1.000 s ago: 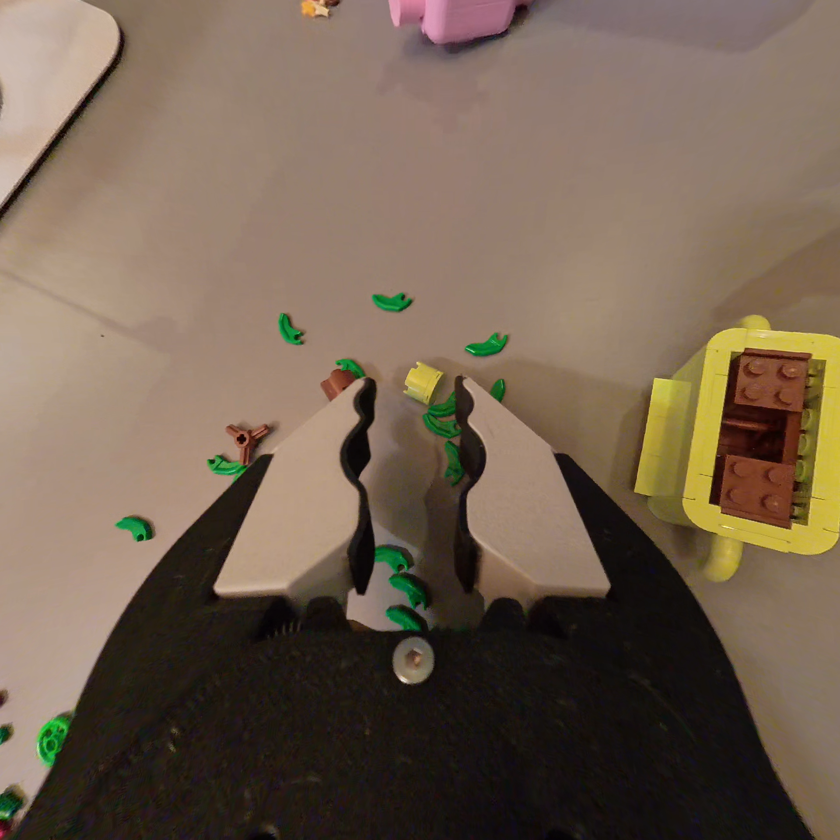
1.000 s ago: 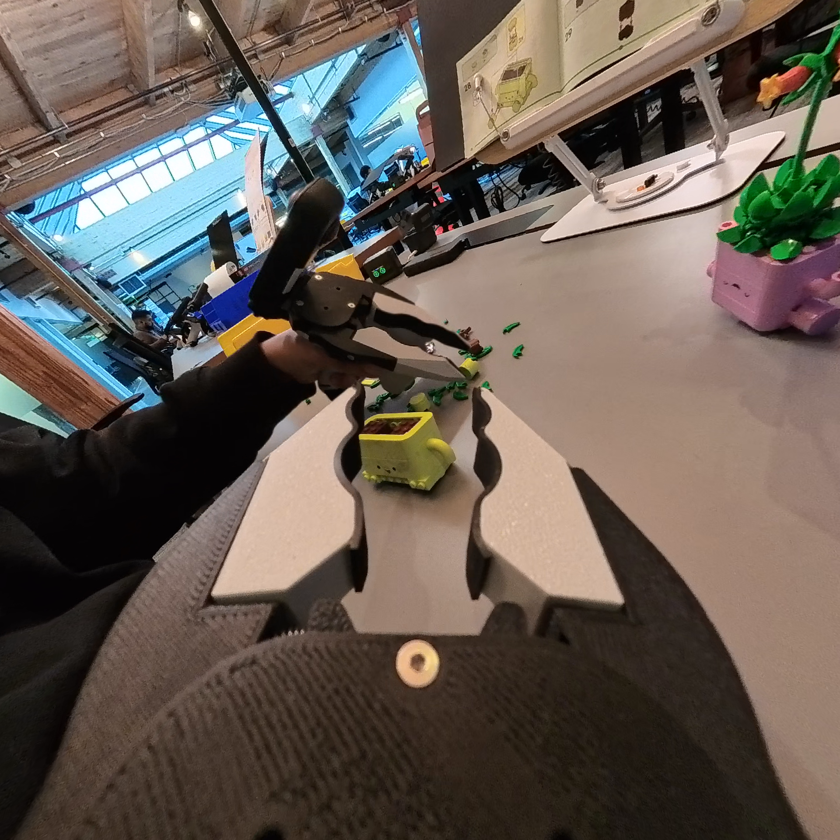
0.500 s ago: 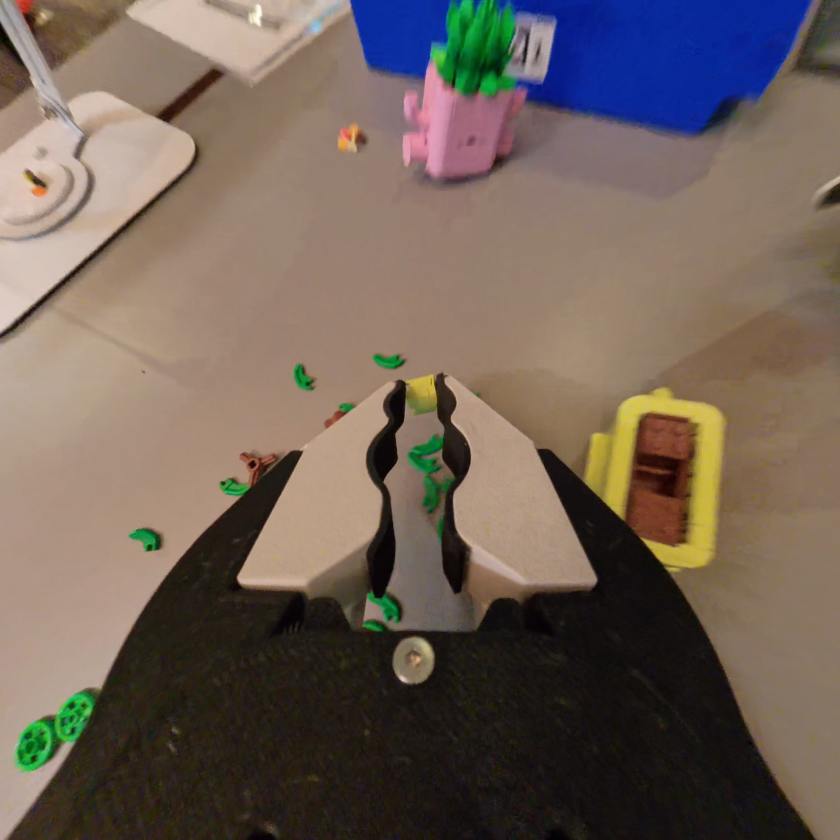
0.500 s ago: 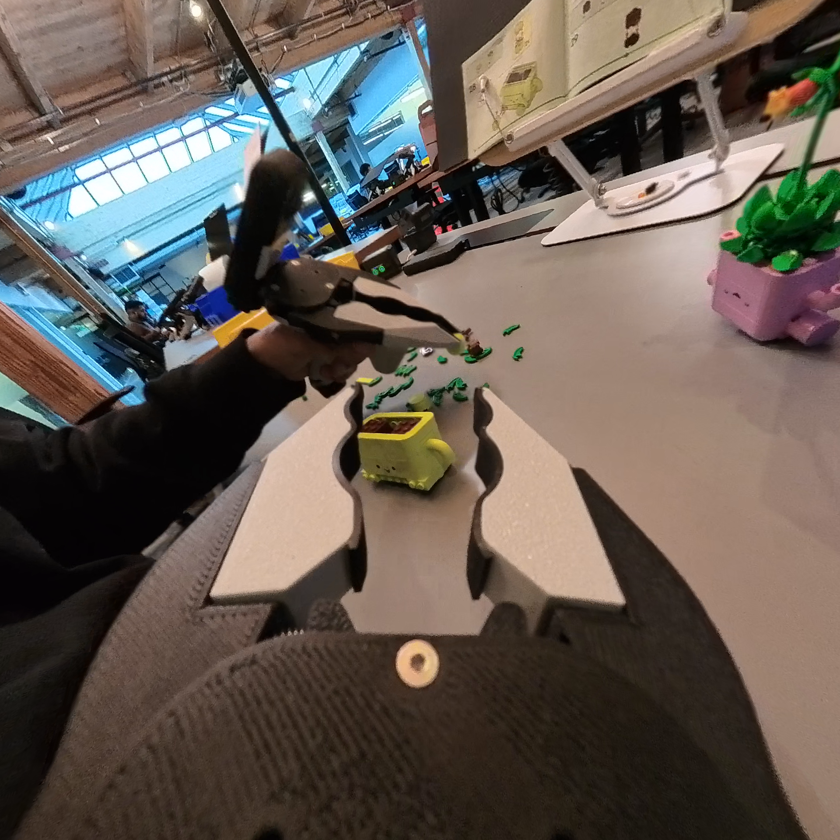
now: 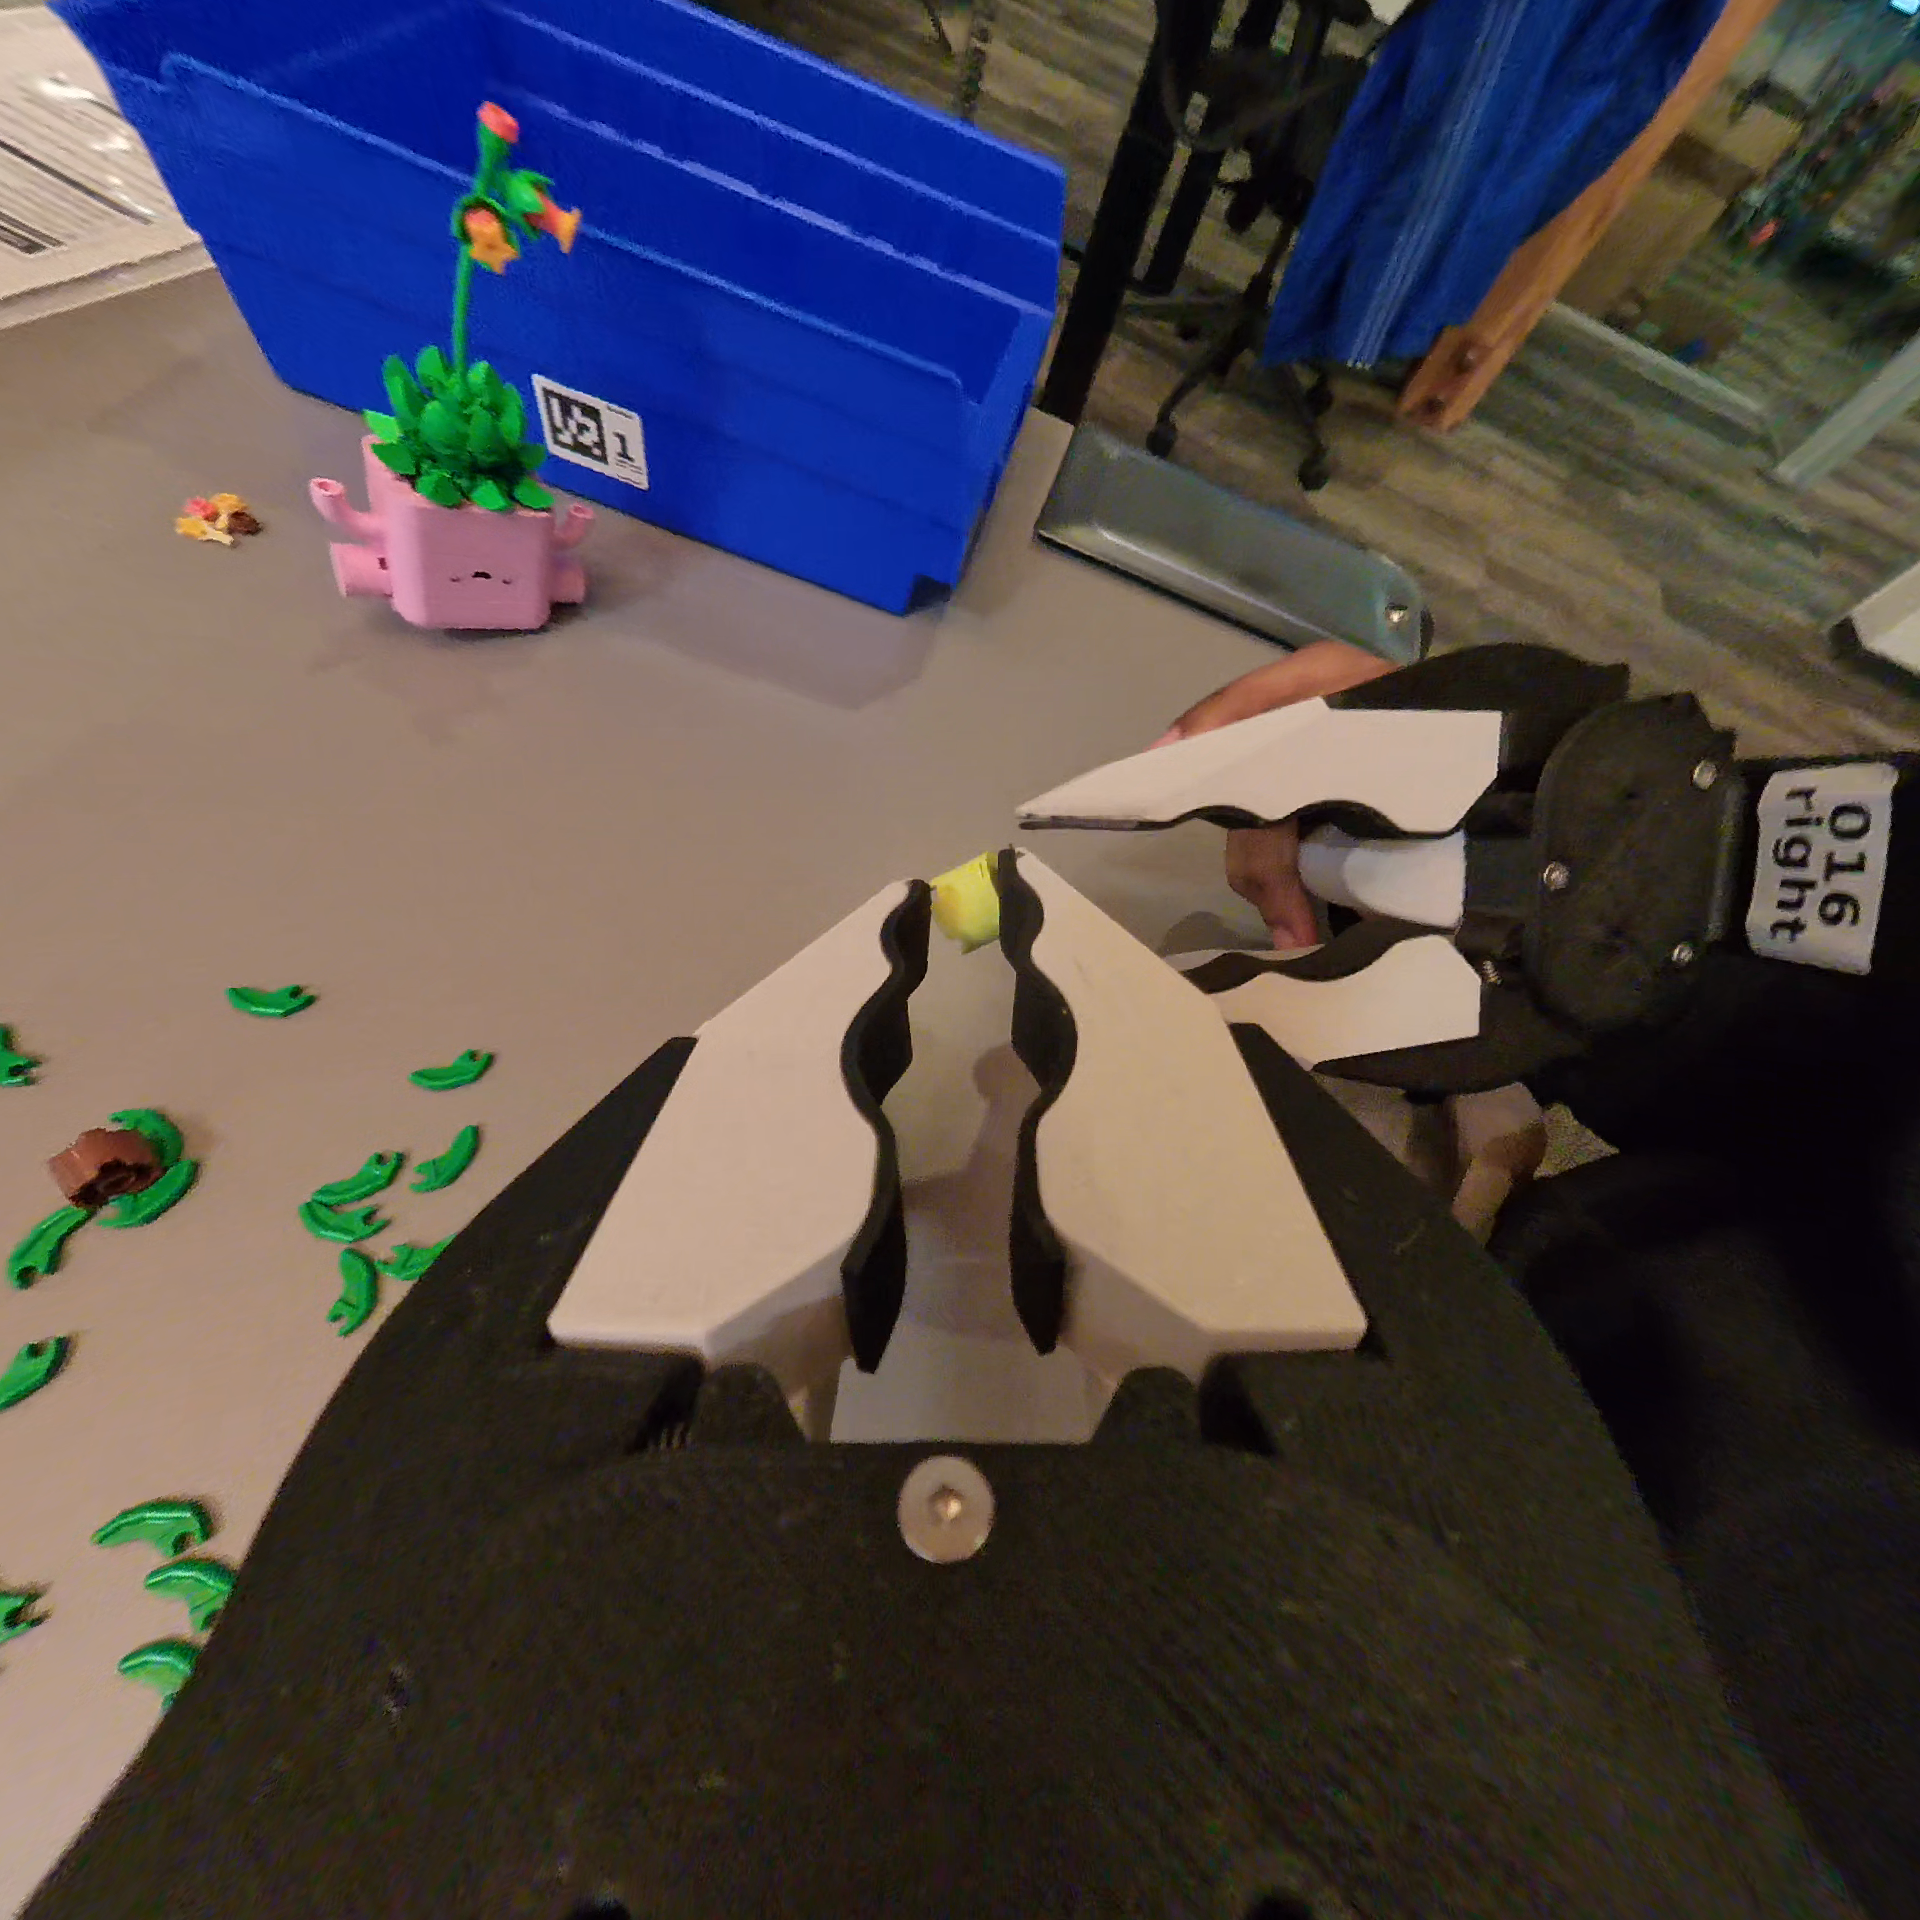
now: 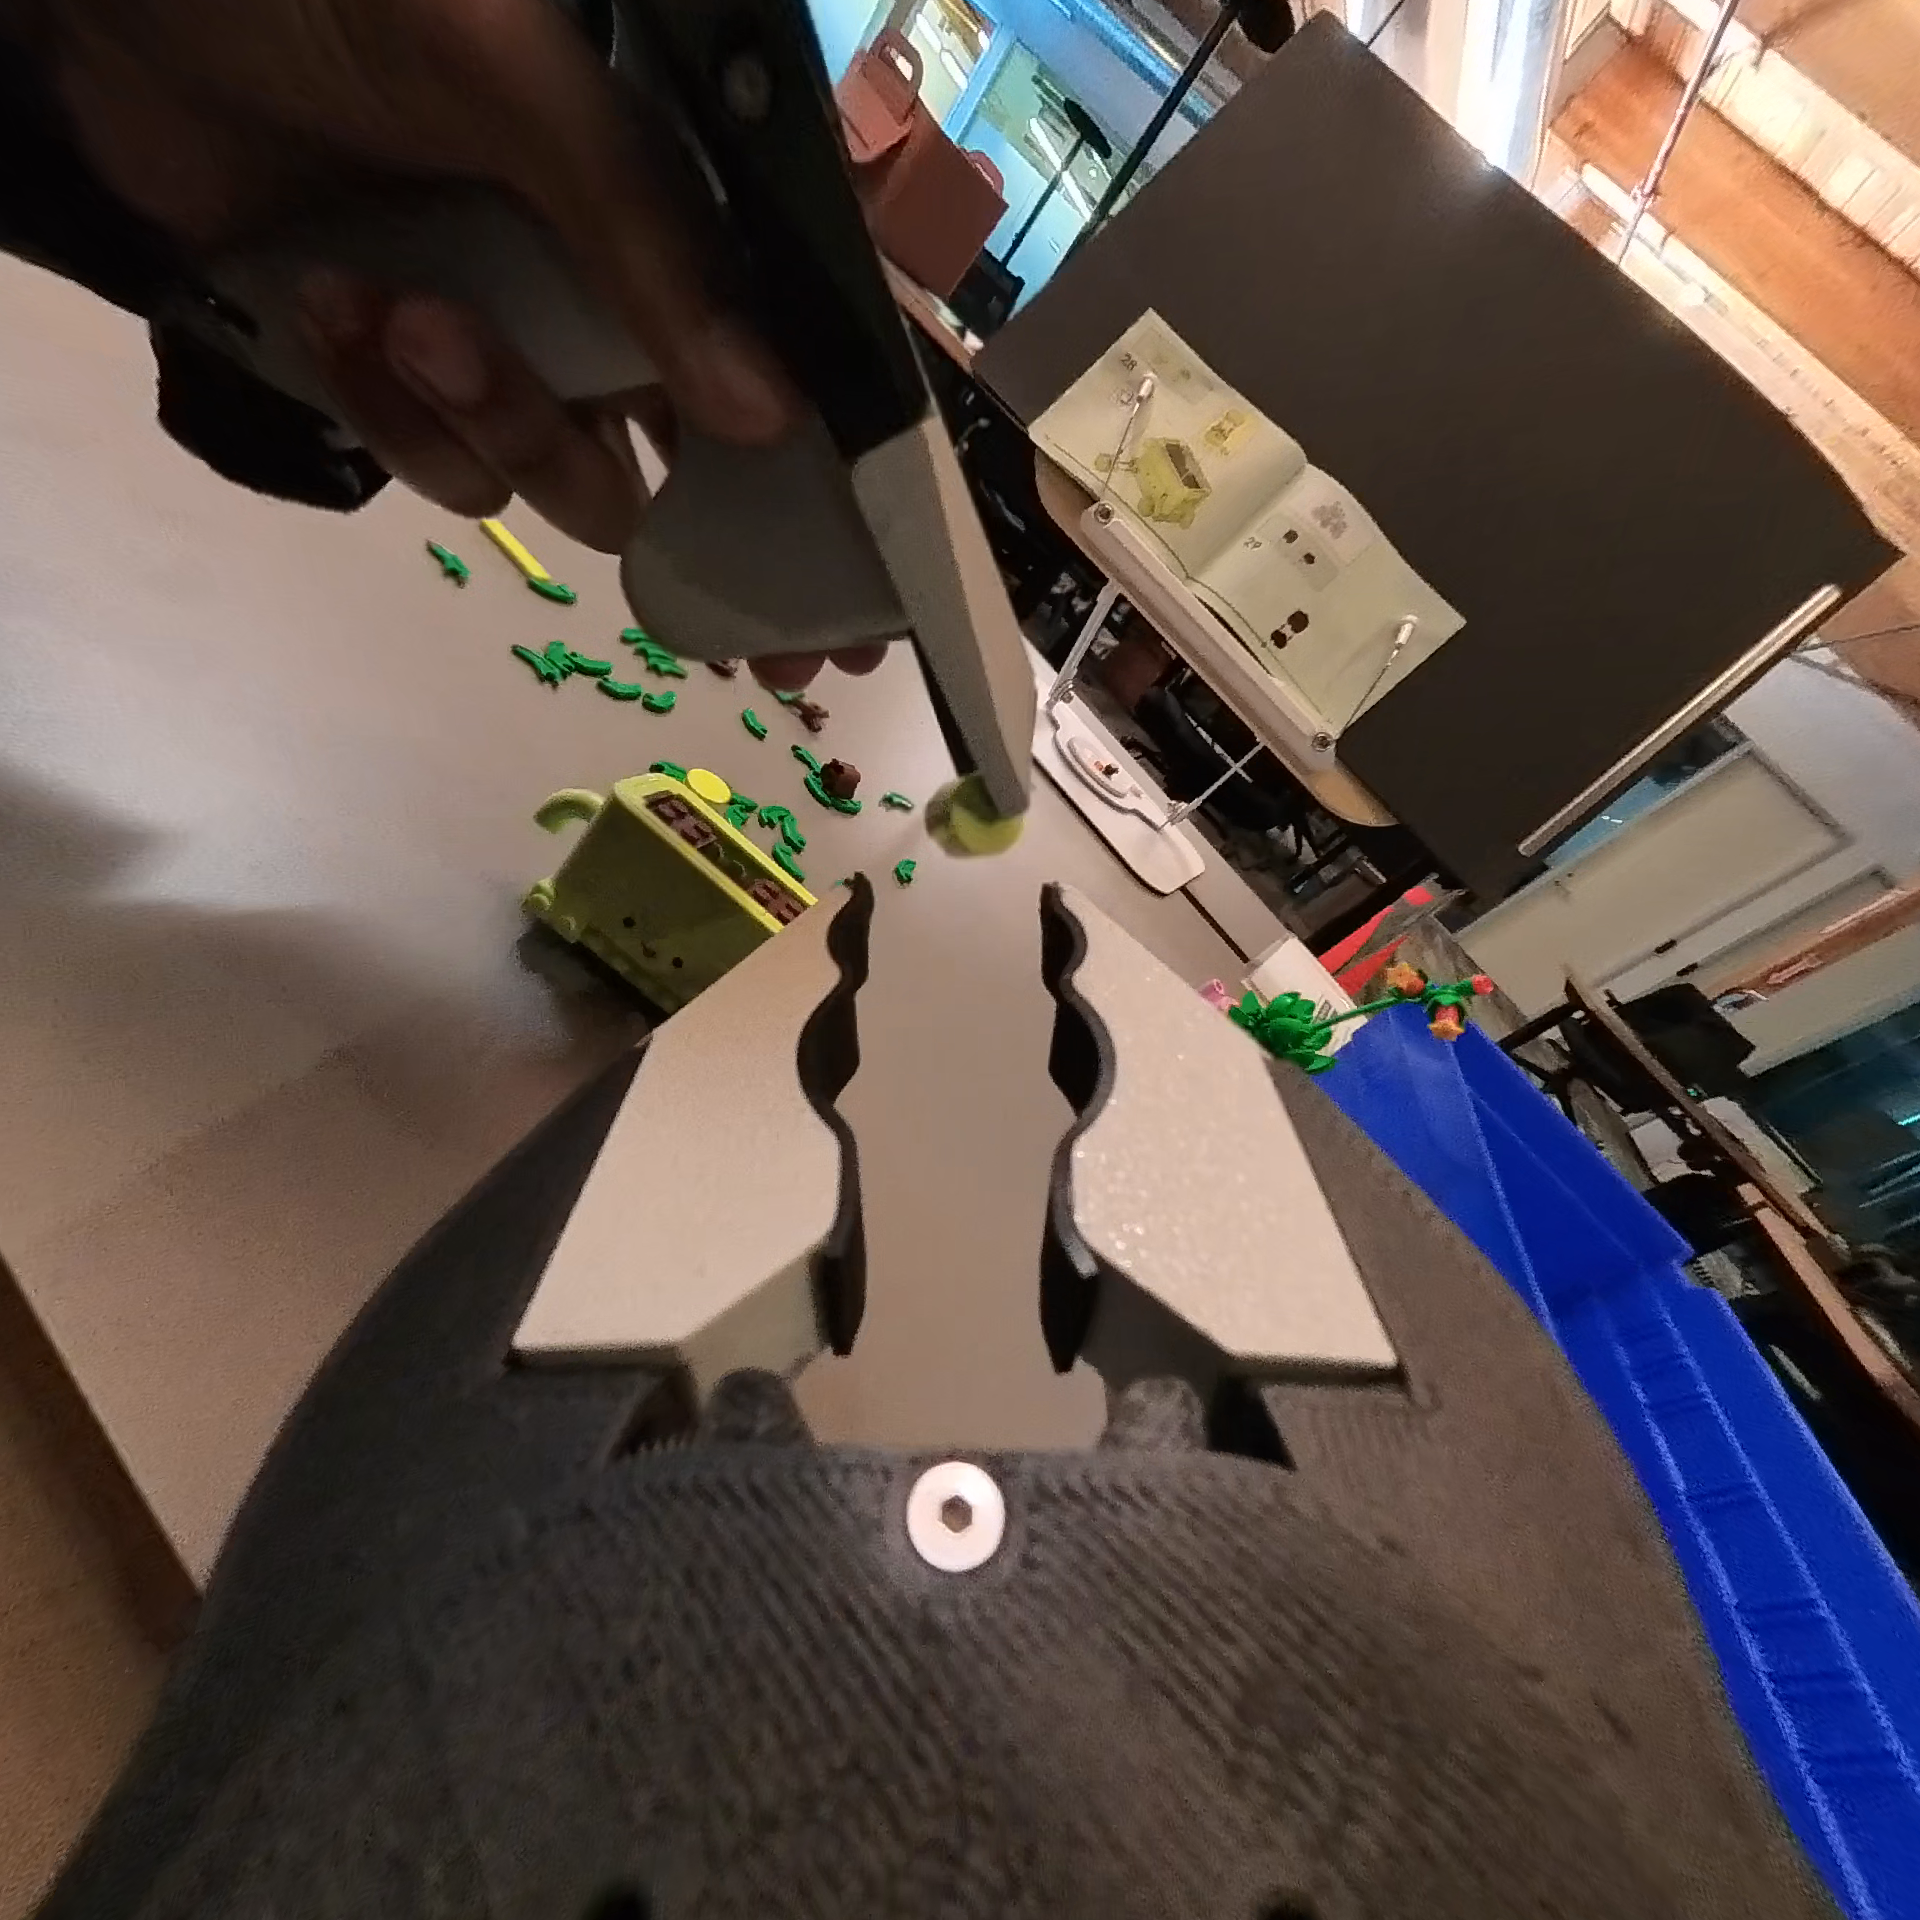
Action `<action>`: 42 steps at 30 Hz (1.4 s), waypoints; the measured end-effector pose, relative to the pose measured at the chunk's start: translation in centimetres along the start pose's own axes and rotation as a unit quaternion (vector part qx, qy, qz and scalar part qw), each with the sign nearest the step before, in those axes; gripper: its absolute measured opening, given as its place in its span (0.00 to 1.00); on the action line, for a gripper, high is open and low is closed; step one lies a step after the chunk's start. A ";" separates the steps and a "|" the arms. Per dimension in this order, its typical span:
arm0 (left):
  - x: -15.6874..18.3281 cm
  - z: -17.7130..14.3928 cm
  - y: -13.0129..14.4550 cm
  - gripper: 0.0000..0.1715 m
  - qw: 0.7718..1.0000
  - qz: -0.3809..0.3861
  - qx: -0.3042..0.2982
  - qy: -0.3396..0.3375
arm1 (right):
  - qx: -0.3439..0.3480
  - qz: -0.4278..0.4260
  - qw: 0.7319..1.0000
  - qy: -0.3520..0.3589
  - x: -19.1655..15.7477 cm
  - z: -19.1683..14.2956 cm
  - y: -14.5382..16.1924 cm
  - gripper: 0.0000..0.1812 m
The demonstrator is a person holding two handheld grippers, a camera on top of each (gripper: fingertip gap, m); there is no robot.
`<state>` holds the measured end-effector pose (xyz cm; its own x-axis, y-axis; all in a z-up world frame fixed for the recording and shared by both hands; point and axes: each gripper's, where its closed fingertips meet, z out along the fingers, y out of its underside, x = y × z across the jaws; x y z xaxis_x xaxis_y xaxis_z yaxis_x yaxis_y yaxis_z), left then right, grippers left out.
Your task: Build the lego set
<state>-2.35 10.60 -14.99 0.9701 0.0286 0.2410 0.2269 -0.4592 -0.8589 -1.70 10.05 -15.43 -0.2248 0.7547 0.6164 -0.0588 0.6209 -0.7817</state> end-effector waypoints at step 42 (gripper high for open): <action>6.2 -2.5 -1.3 0.09 0.925 -0.244 0.094 0.275 | 0.210 0.212 0.947 -0.118 0.6 -3.8 -4.5 0.07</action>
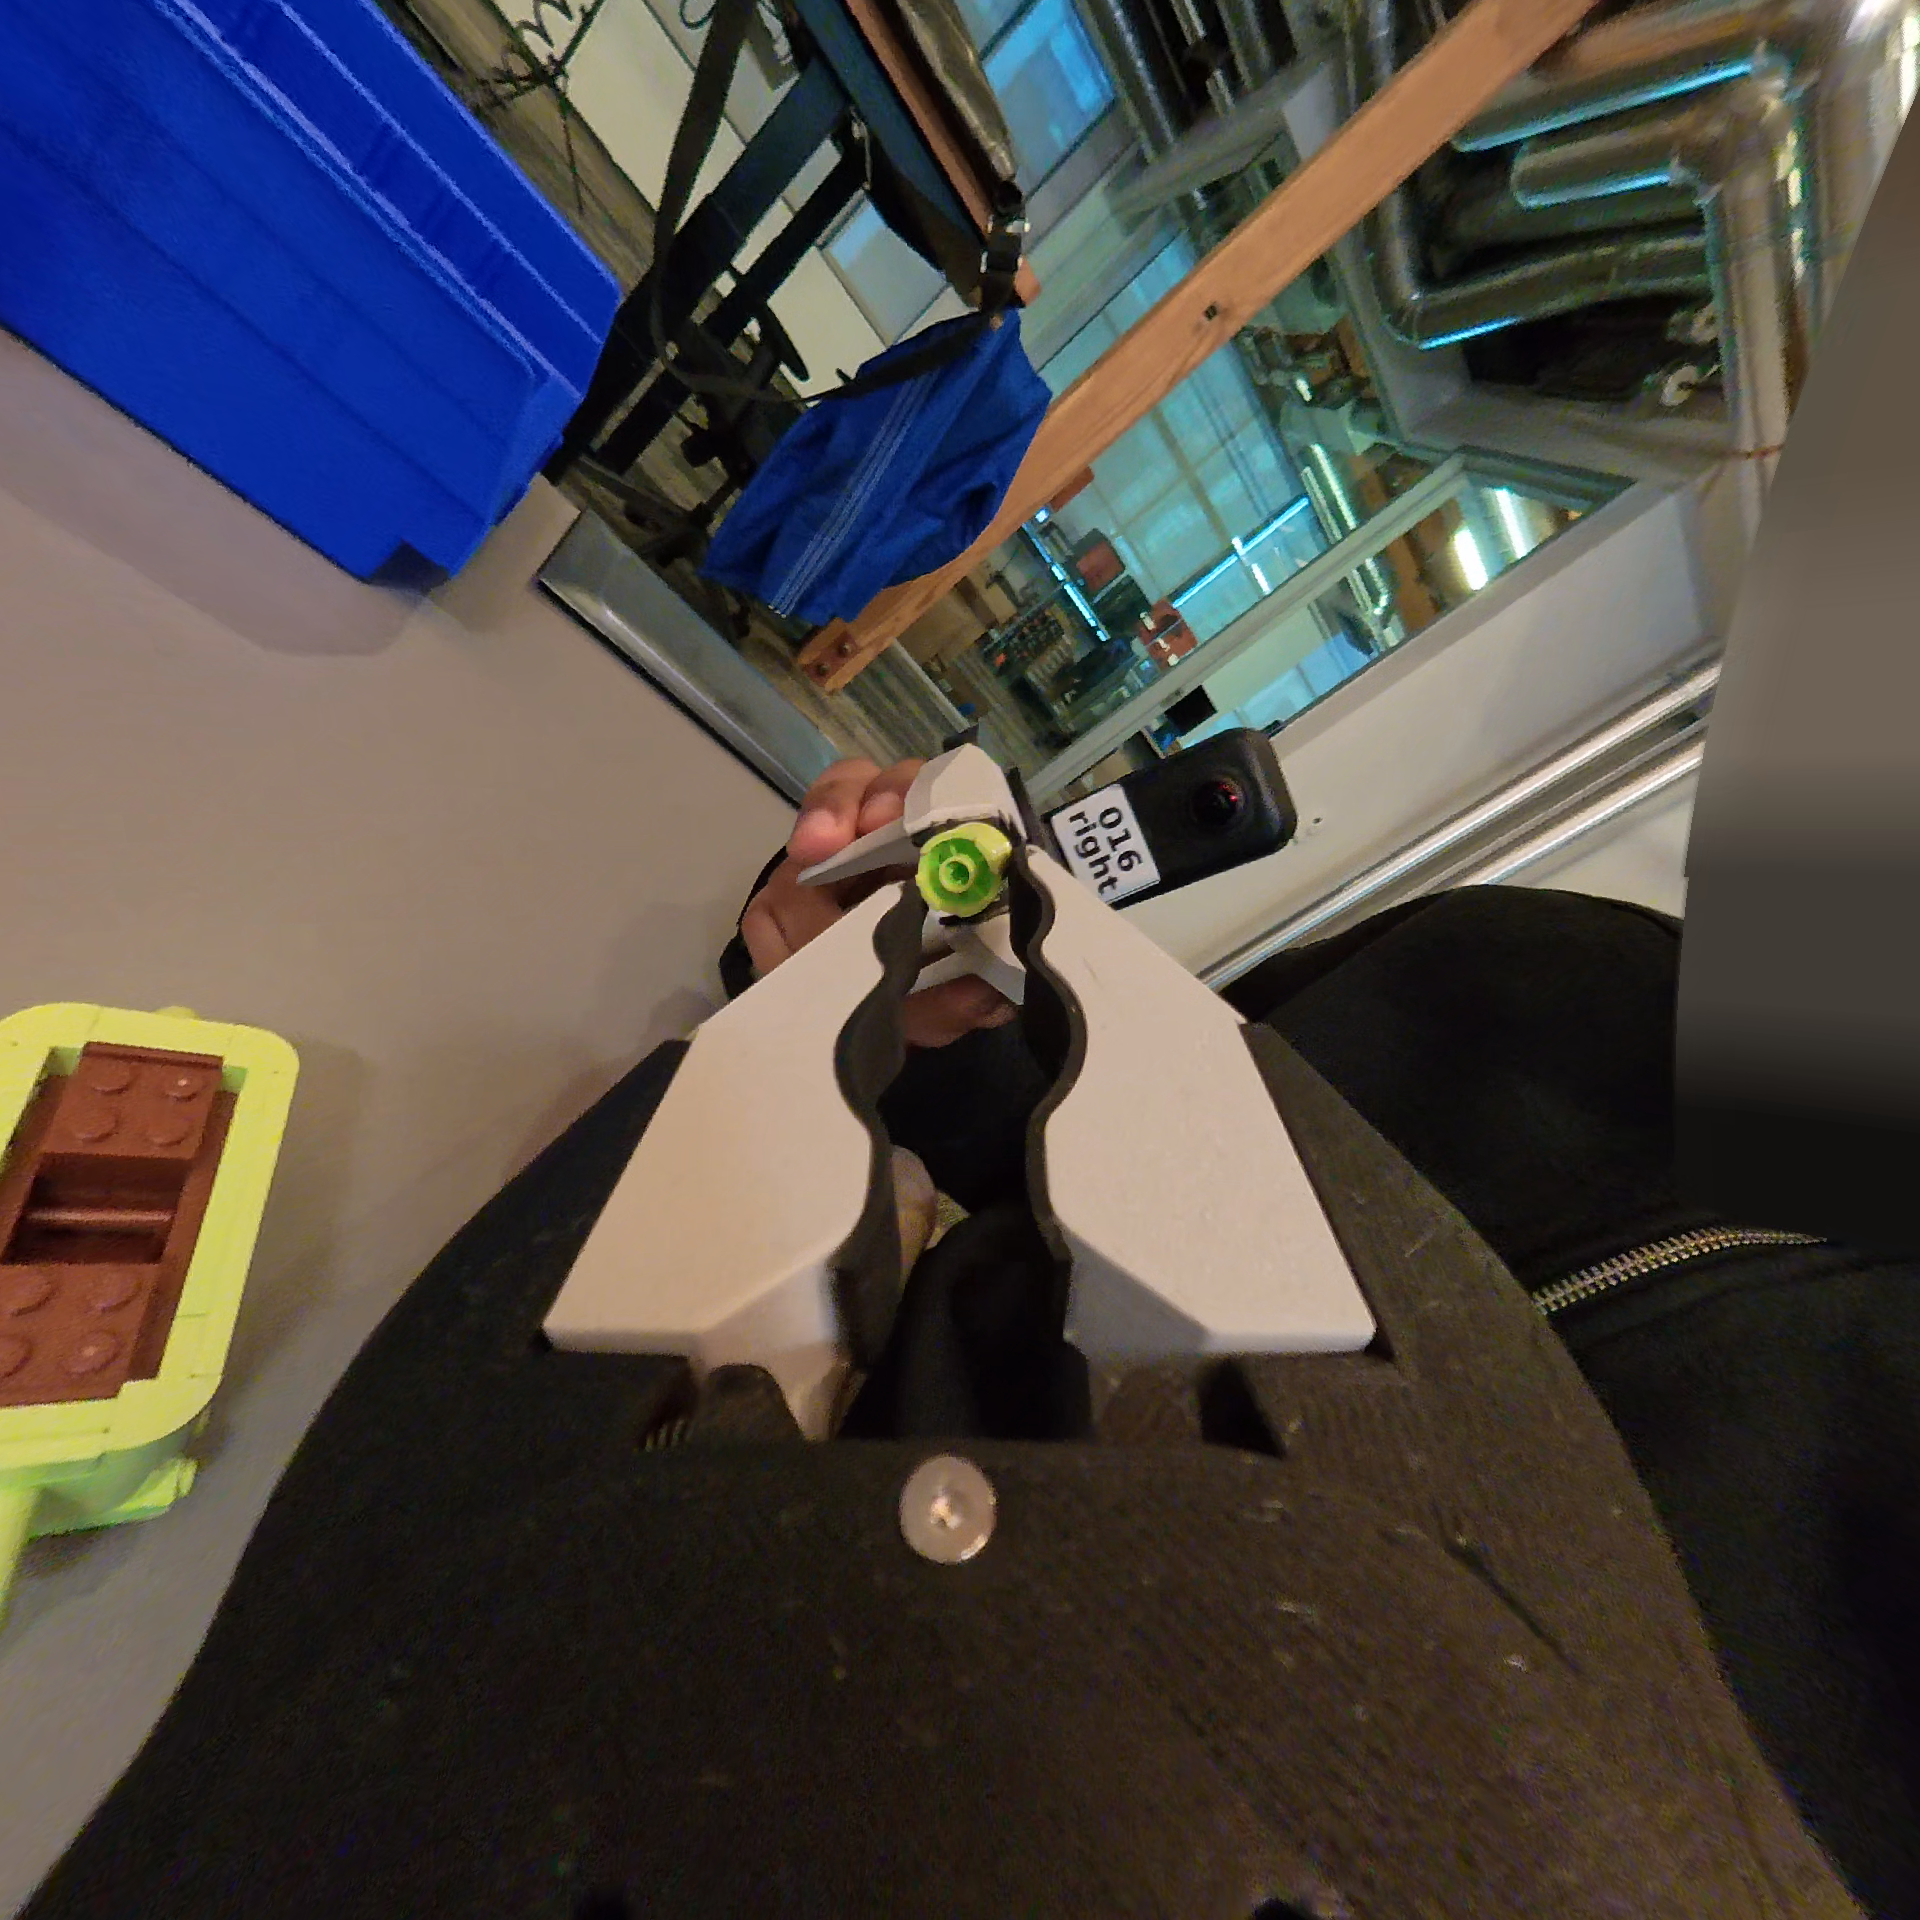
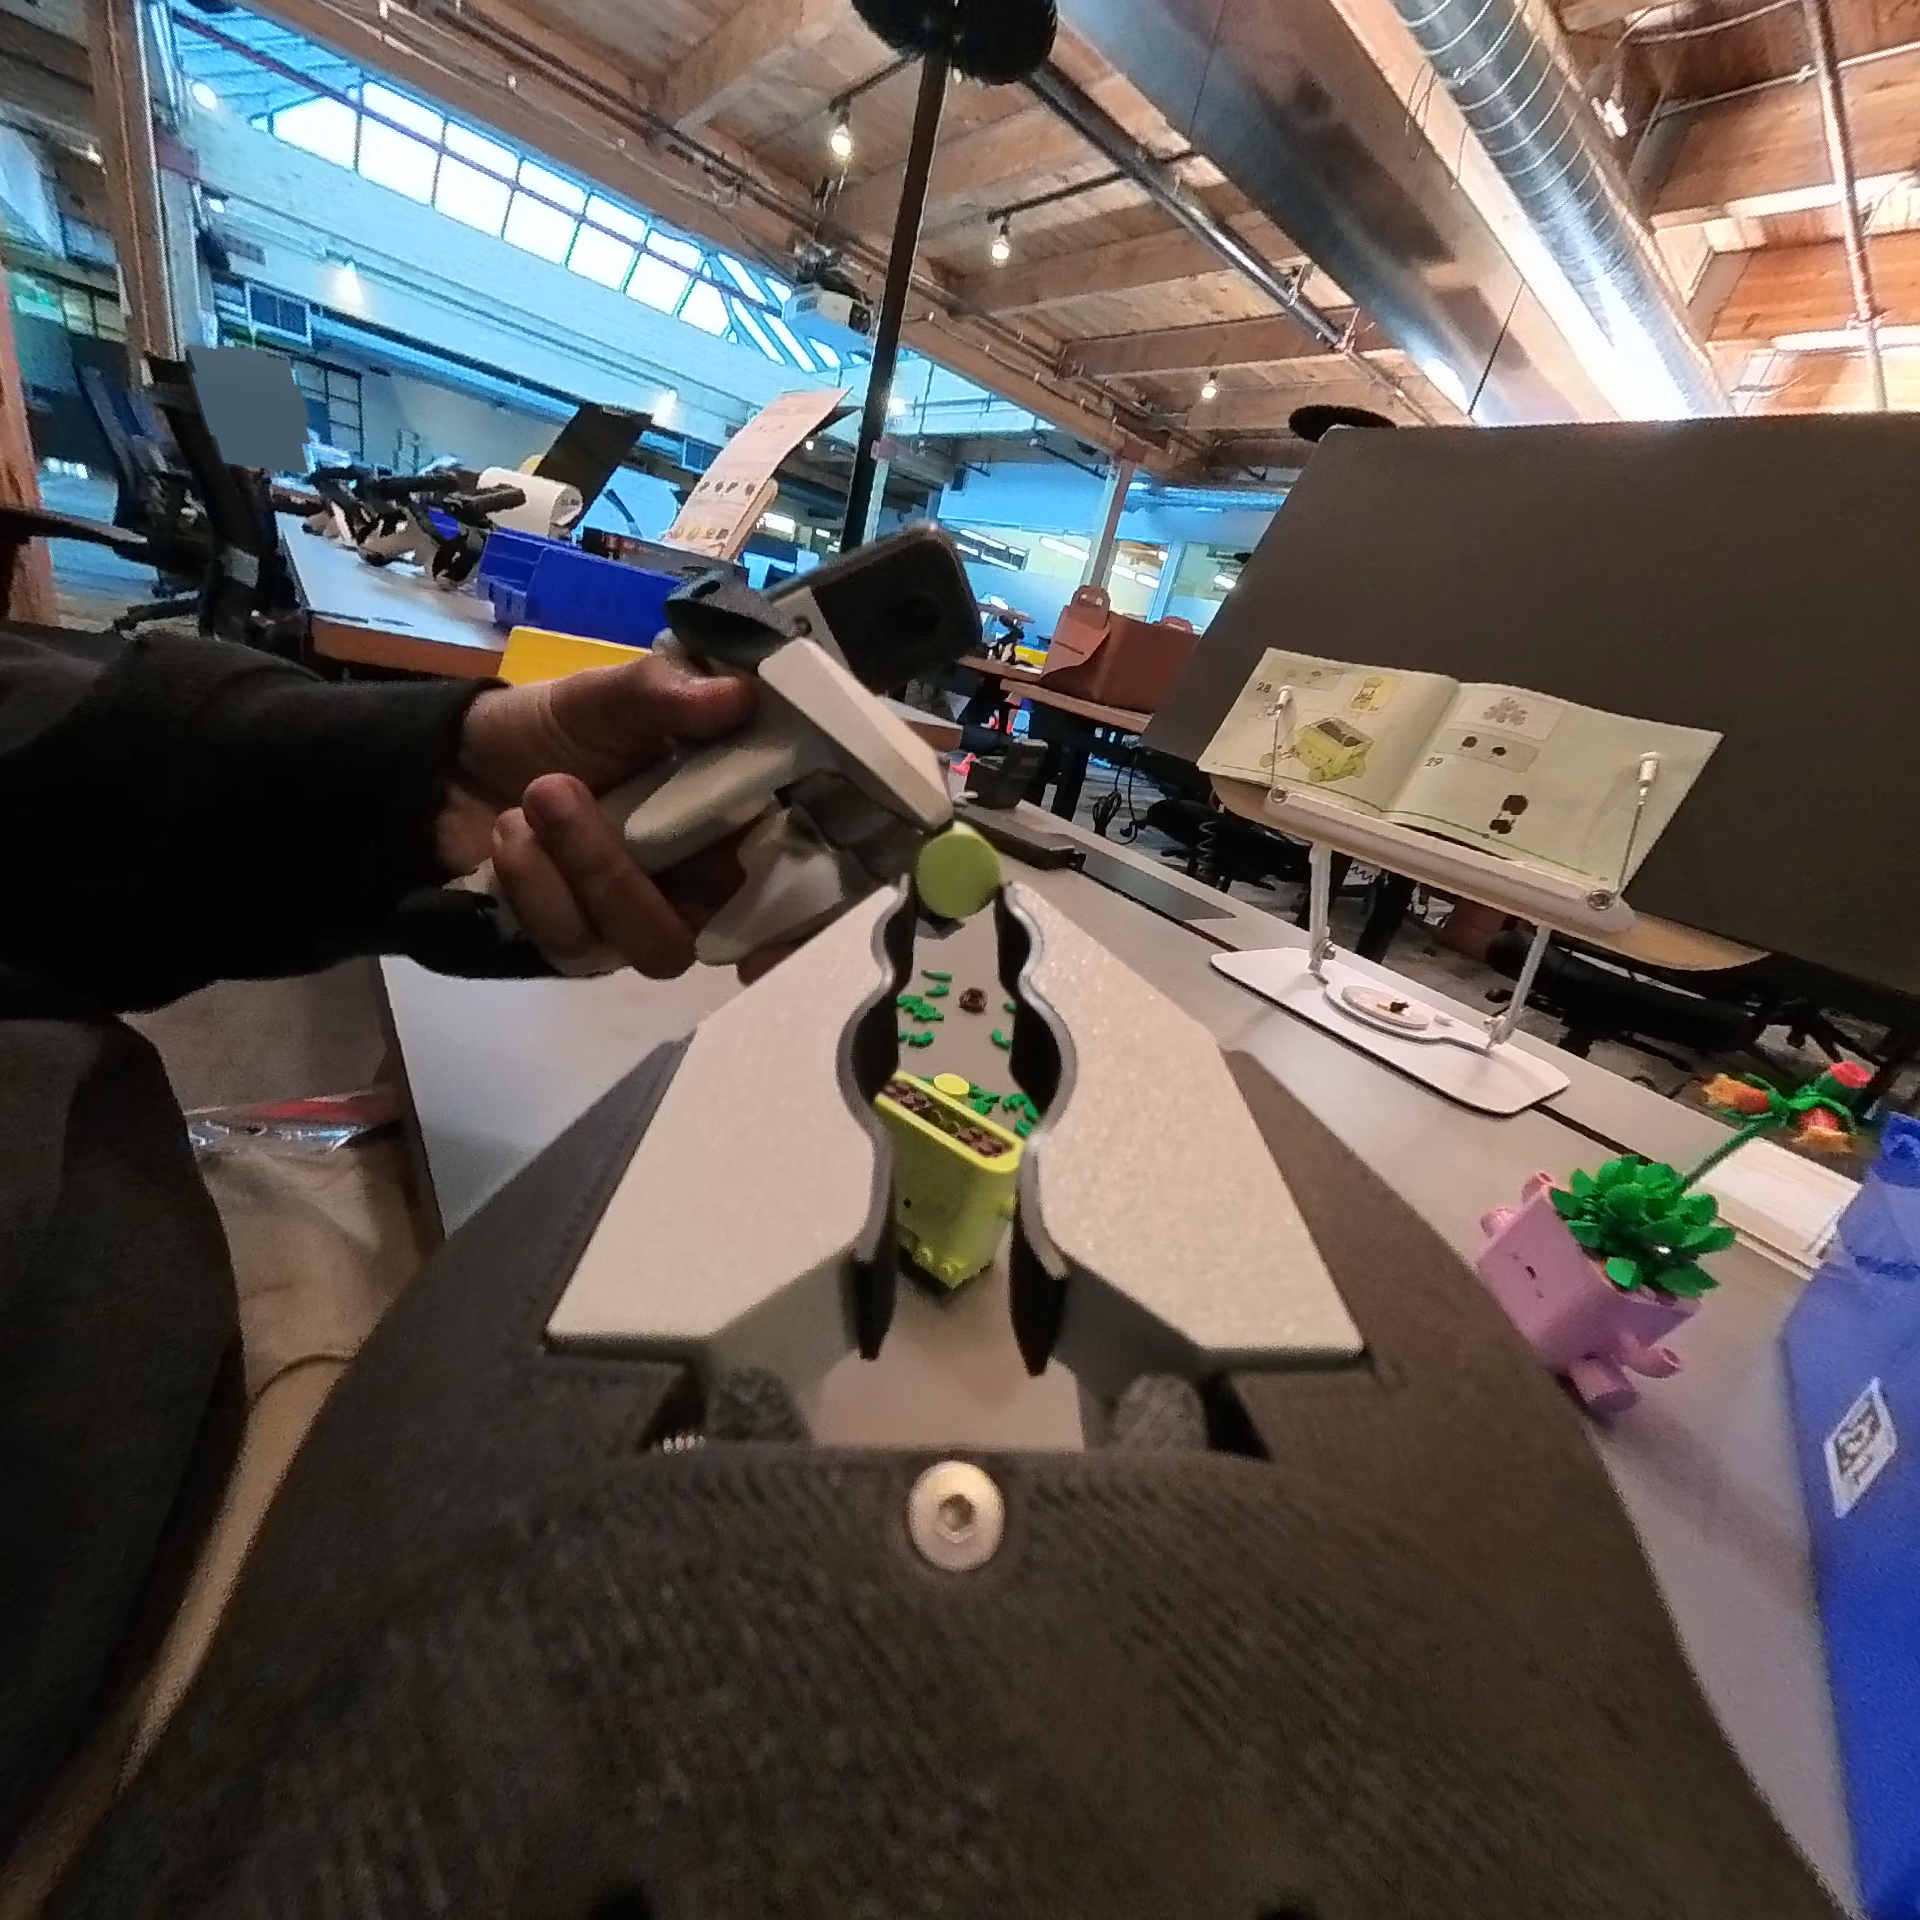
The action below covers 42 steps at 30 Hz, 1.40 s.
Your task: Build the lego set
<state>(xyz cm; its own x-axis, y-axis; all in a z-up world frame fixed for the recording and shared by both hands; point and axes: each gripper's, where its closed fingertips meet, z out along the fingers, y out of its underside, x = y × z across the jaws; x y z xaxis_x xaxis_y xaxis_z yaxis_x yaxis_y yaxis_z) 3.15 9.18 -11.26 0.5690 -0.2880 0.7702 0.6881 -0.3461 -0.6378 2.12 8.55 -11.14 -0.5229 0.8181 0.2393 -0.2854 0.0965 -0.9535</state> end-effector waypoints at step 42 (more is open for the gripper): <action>-7.4 -5.7 -0.5 0.35 0.907 0.308 -0.011 -0.289 | 0.065 0.317 0.939 -0.117 1.3 -0.9 -0.1 0.07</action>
